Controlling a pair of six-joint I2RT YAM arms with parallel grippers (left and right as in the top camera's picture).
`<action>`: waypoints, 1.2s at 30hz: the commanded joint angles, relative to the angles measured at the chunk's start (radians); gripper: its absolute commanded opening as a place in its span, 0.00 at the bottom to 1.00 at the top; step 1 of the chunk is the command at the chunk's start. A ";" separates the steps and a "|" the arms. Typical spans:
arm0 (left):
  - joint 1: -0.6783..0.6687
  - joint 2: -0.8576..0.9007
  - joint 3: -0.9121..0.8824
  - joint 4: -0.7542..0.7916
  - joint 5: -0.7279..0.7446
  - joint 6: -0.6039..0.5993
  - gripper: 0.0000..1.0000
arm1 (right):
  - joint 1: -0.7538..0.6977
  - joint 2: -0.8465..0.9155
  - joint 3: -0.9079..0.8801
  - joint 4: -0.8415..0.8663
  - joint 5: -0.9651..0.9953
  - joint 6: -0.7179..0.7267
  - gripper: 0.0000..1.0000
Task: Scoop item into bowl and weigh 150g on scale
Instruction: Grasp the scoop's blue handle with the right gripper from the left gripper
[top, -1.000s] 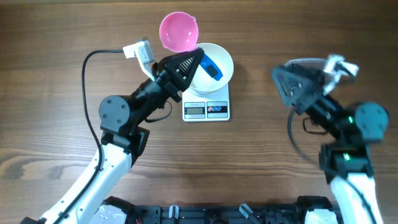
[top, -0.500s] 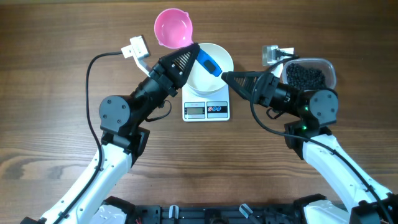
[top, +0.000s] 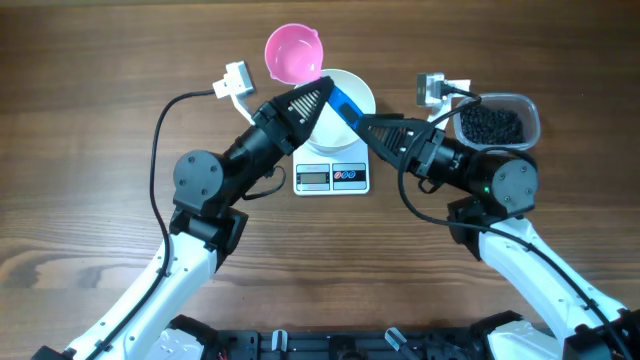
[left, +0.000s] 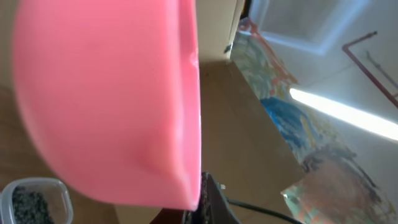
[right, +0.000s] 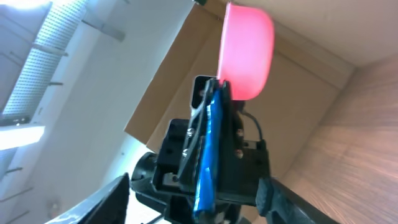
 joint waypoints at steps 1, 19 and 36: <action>-0.006 -0.011 0.011 0.003 -0.026 -0.002 0.04 | 0.016 0.004 0.010 0.012 0.060 0.004 0.57; -0.006 0.002 0.011 -0.011 -0.026 -0.002 0.04 | 0.048 0.004 0.010 0.018 0.153 0.004 0.49; -0.049 0.003 0.011 -0.011 -0.093 0.028 0.04 | 0.063 0.004 0.010 0.009 0.171 0.004 0.46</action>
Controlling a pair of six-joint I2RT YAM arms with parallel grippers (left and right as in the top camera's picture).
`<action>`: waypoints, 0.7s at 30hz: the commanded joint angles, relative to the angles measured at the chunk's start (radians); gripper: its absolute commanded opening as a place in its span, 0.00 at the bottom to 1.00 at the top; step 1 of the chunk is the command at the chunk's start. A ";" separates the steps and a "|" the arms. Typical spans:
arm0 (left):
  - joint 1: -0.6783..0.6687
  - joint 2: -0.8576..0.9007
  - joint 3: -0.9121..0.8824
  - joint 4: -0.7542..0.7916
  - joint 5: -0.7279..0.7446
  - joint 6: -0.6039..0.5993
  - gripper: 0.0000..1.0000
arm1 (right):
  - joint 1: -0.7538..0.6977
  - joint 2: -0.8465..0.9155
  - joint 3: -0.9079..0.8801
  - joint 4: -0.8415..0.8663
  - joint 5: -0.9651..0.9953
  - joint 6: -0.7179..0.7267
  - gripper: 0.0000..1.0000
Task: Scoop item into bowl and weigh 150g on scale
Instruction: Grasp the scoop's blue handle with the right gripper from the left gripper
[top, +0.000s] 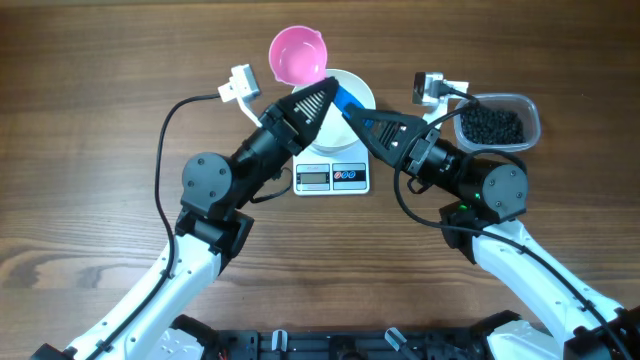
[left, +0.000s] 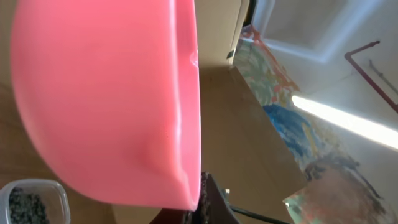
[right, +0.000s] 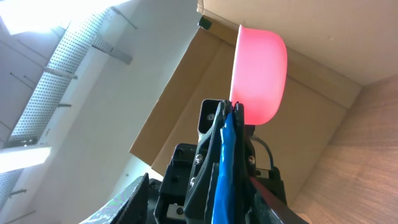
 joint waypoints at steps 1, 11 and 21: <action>-0.003 0.003 0.011 0.003 -0.019 0.023 0.04 | 0.005 0.004 0.010 -0.002 0.024 0.000 0.44; -0.003 0.003 0.011 0.002 -0.018 0.023 0.04 | 0.005 0.004 0.010 -0.022 0.026 0.000 0.22; -0.003 0.002 0.011 -0.006 -0.015 0.023 0.05 | 0.005 0.004 0.010 -0.022 0.040 -0.001 0.04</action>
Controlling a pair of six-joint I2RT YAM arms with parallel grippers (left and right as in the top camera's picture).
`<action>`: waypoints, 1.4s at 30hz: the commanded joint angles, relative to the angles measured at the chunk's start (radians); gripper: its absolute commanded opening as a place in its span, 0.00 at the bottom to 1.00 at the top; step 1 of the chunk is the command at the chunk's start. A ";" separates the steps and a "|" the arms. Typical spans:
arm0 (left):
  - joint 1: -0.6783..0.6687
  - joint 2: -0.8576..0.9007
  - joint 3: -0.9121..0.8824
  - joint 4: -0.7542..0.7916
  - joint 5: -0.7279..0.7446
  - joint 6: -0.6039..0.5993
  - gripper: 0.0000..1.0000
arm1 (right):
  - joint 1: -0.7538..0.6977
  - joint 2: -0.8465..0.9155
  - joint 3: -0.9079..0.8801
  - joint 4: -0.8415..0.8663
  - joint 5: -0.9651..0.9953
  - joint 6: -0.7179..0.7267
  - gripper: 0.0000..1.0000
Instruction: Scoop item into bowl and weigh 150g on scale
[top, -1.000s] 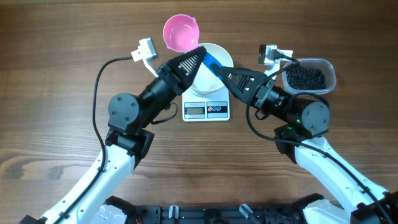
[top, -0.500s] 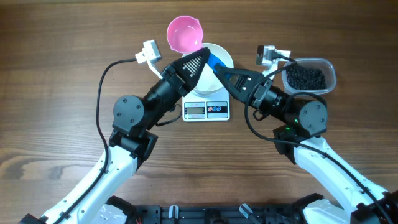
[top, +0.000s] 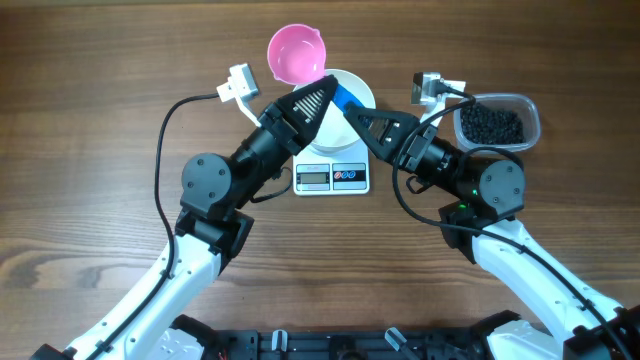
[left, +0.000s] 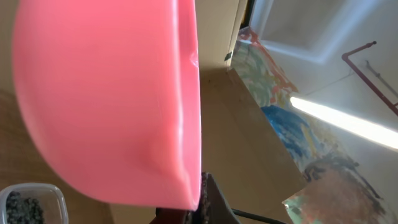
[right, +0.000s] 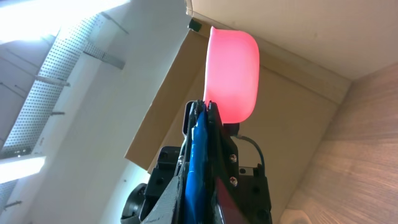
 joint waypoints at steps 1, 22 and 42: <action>-0.003 0.003 0.010 -0.012 -0.009 0.020 0.11 | 0.005 0.002 0.010 0.021 0.026 -0.005 0.04; 0.048 -0.010 0.069 -0.447 0.105 0.394 0.82 | -0.201 -0.089 0.058 -0.434 0.105 -0.303 0.05; 0.080 0.007 0.480 -1.392 0.063 0.877 0.48 | -0.245 -0.158 0.651 -1.764 0.609 -0.946 0.04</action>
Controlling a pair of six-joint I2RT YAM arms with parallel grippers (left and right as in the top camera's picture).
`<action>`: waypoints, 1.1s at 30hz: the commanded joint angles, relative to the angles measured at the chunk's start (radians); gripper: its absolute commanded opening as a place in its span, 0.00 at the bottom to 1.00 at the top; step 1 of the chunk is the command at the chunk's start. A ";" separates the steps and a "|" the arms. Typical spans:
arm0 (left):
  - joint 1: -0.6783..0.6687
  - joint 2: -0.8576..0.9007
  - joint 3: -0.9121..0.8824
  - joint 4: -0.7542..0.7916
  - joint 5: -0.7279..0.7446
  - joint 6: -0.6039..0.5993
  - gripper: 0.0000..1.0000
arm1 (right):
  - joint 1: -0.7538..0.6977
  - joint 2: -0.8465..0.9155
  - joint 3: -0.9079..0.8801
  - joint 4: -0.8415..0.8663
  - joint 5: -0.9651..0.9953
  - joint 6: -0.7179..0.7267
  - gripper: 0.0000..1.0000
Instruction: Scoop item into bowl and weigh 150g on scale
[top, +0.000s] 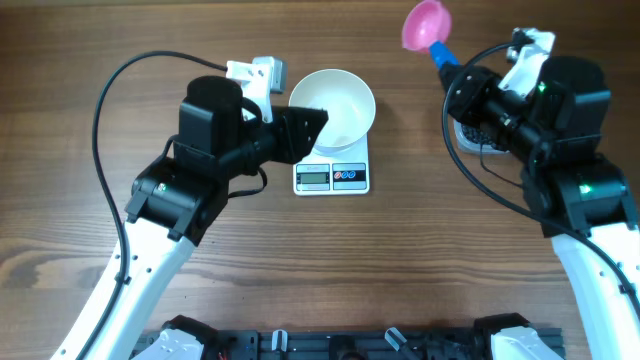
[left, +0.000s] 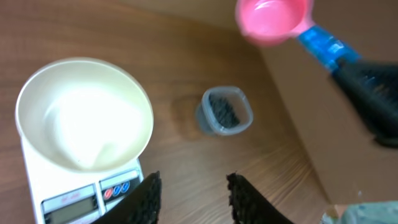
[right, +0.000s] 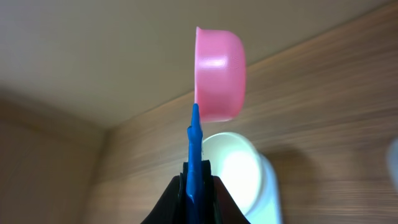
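Note:
A pink scoop (top: 424, 24) with a blue handle (top: 441, 50) is held up at the back right, my right gripper (top: 455, 74) shut on the handle. In the right wrist view the scoop (right: 219, 74) stands on edge above the jaws (right: 194, 185). The white bowl (top: 334, 104) sits empty on the white scale (top: 332, 176). My left gripper (left: 194, 198) hangs open, high over the scale's front edge, holding nothing. The clear container of dark grains (left: 225, 111) stands to the right of the bowl; in the overhead view the right arm covers most of it.
Both arms are raised well above the wooden table (top: 90, 60). The left arm's black cable (top: 110, 85) loops over the table's left part. A brown cardboard wall (left: 298, 149) rises beyond the container.
My left gripper has let go of the scoop and now stands open, back from the bowl. My right gripper has taken the scoop from over the bowl to the back right.
At all three earlier moments both grippers met over the bowl on the scale, the left at the scoop's pink cup end and the right on its blue handle, shifting only slightly. Now the right gripper alone holds the scoop, raised near the container, and the left is open.

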 joint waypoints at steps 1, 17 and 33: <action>0.004 0.006 0.011 -0.059 -0.010 0.029 0.47 | -0.005 -0.006 0.019 -0.071 0.193 -0.060 0.04; -0.156 0.219 -0.016 -0.172 -0.299 0.033 0.04 | -0.004 -0.006 0.019 -0.193 0.371 -0.063 0.04; -0.245 0.407 -0.019 -0.130 -0.423 0.051 0.04 | -0.004 -0.006 0.019 -0.201 0.437 -0.148 0.04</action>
